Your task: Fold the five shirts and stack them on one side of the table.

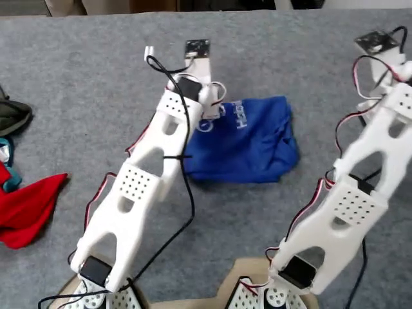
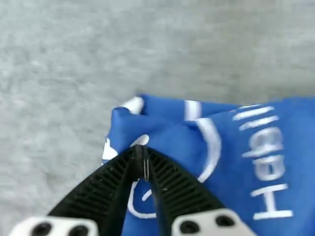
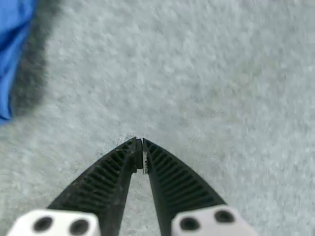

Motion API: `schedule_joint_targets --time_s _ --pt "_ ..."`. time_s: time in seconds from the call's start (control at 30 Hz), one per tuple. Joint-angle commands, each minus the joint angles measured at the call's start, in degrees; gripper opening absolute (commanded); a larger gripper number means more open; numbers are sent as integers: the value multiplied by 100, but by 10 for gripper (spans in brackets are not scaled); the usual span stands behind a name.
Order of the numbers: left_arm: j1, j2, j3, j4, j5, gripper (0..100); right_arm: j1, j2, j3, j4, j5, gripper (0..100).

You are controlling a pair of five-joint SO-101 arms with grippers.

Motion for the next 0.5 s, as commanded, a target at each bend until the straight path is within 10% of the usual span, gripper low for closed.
schedule_joint_targets --time_s 0.0,0.47 --pt "-211 -92 97 -211 -105 19 171 -268 -303 114 123 13" --pt "-431 -171 88 -527 -132 19 -813 -848 699 123 88 16"
